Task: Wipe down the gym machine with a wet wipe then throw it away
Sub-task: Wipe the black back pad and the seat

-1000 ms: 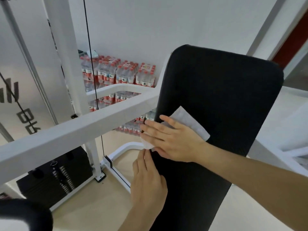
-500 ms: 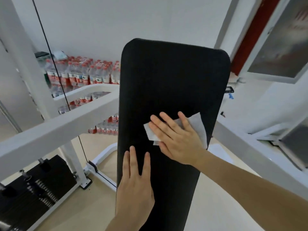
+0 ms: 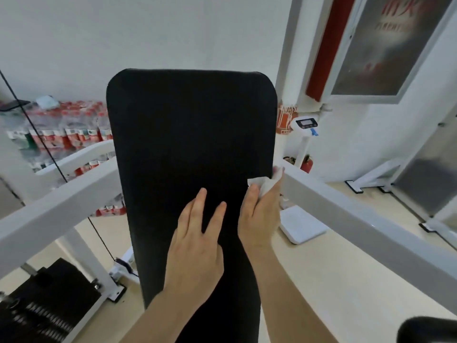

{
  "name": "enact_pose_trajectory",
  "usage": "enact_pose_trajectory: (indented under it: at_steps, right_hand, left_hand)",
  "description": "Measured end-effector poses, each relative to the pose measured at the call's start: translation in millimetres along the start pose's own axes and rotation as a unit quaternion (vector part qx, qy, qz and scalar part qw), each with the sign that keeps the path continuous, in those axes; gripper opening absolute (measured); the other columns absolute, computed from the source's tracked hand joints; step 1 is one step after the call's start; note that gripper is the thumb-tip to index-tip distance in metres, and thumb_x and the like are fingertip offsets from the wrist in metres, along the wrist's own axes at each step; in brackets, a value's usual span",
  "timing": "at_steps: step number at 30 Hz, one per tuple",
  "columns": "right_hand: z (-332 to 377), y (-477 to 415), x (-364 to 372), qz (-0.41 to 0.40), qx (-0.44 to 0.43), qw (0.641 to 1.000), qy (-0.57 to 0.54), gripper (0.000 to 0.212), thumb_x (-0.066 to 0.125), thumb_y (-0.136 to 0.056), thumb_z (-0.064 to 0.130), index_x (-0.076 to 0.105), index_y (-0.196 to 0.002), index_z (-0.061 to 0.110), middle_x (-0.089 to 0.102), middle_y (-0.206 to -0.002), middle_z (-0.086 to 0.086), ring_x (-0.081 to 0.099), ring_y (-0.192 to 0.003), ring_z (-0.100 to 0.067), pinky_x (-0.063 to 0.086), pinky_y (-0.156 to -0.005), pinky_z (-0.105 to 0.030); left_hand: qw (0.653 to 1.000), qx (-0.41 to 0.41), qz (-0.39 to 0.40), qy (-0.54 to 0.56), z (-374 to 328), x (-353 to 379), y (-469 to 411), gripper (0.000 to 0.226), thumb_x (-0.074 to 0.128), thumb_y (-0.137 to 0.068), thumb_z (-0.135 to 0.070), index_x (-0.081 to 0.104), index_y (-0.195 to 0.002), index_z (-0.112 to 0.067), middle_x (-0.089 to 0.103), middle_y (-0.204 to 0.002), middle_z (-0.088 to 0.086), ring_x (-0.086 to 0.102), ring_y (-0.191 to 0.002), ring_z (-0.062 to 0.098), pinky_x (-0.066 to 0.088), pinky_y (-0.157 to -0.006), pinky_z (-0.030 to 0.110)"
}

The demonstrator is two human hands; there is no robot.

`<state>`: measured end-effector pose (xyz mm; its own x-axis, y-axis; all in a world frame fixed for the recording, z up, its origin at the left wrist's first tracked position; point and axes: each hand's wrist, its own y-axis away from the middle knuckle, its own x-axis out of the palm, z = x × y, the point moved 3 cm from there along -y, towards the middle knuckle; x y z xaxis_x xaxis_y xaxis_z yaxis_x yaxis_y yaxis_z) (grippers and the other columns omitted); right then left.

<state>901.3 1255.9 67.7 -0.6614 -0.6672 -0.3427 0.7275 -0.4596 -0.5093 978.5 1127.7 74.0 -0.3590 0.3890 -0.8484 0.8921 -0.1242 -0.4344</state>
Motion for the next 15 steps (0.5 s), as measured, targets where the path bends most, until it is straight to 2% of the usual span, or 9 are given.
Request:
enact_pose_trajectory:
  at_steps: [1,3,5,6,8,10,11,13,15]
  right_hand:
    - [-11,8,-2,0.027,0.021,0.999,0.009,0.061,0.030,-0.101,0.043,0.025,-0.150,0.008,0.039,-0.149,-0.016,0.035,-0.138,-0.022,0.026,-0.109,-0.023]
    - [-23,19,-12,0.042,-0.026,0.996,0.075,0.056,0.032,-0.102,0.039,0.022,-0.148,0.009,0.043,-0.143,-0.019,0.043,-0.127,-0.026,0.024,-0.105,-0.019]
    - [-16,12,-16,0.101,-0.101,0.985,0.093,0.062,0.026,-0.102,0.043,0.004,-0.153,0.015,0.035,-0.149,-0.019,0.039,-0.132,-0.027,0.024,-0.109,-0.021]
    - [-6,2,-15,0.117,-0.130,0.980,0.093,0.065,0.025,-0.102,0.044,-0.002,-0.154,0.017,0.028,-0.154,-0.018,0.035,-0.138,-0.029,0.025,-0.113,-0.028]
    - [25,-25,-10,0.059,-0.209,0.971,0.102,0.062,0.026,-0.103,0.040,0.002,-0.154,0.012,0.017,-0.159,-0.018,0.024,-0.145,-0.032,0.025,-0.117,-0.040]
    - [60,-48,-4,-0.008,-0.253,0.958,0.135,0.060,0.026,-0.105,0.038,0.009,-0.153,0.006,0.014,-0.160,-0.018,0.013,-0.148,-0.036,0.019,-0.120,-0.046]
    - [70,-52,0,-0.018,-0.264,0.950,0.165,0.061,0.025,-0.105,0.039,0.009,-0.153,0.006,0.013,-0.161,-0.018,0.009,-0.149,-0.038,0.016,-0.121,-0.048]
    - [77,-42,10,-0.002,-0.298,0.931,0.209,0.064,0.027,-0.104,0.040,0.006,-0.153,0.006,0.011,-0.161,-0.017,0.005,-0.150,-0.034,0.010,-0.121,-0.050]
    - [69,-5,28,0.064,-0.393,0.889,0.226,0.066,0.033,-0.103,0.041,0.007,-0.153,0.007,0.010,-0.161,-0.013,0.006,-0.150,-0.026,0.006,-0.122,-0.047]
  left_hand:
    - [1.000,0.003,-0.003,-0.004,0,1,0,0.080,0.067,-0.072,-0.003,0.041,-0.145,-0.020,0.024,-0.158,0.012,0.025,-0.140,0.030,0.043,-0.104,0.047]
    - [1.000,0.012,0.004,-0.005,1,2,5,0.082,0.067,-0.071,-0.001,0.040,-0.146,-0.022,0.023,-0.158,0.011,0.024,-0.142,0.029,0.047,-0.101,0.048]
    - [1.000,0.014,0.007,0.003,6,-1,9,0.086,0.067,-0.069,-0.001,0.038,-0.146,-0.024,0.022,-0.159,0.010,0.024,-0.142,0.029,0.049,-0.098,0.048]
    - [1.000,0.011,0.008,0.007,9,-2,12,0.087,0.068,-0.068,0.000,0.038,-0.146,-0.025,0.022,-0.158,0.010,0.024,-0.142,0.029,0.050,-0.098,0.048]
    - [1.000,-0.011,-0.003,0.019,16,-2,18,0.088,0.069,-0.067,0.001,0.039,-0.145,-0.028,0.021,-0.159,0.006,0.023,-0.142,0.027,0.046,-0.102,0.038]
    - [0.996,-0.065,-0.028,0.054,26,-3,26,0.086,0.069,-0.068,0.003,0.041,-0.143,-0.031,0.016,-0.160,-0.003,0.019,-0.143,0.023,0.026,-0.106,0.020]
    - [0.991,-0.098,-0.044,0.080,34,-4,31,0.086,0.068,-0.069,0.005,0.042,-0.142,-0.033,0.014,-0.160,-0.008,0.017,-0.143,0.022,0.020,-0.105,0.018]
    - [0.976,-0.162,-0.075,0.121,50,-2,44,0.086,0.066,-0.070,0.009,0.043,-0.141,-0.033,0.013,-0.159,-0.012,0.018,-0.142,0.021,0.021,-0.106,0.027]
    - [0.962,-0.217,-0.088,0.138,65,2,60,0.084,0.065,-0.071,0.010,0.042,-0.142,-0.030,0.014,-0.159,-0.011,0.018,-0.140,0.020,0.023,-0.107,0.035]
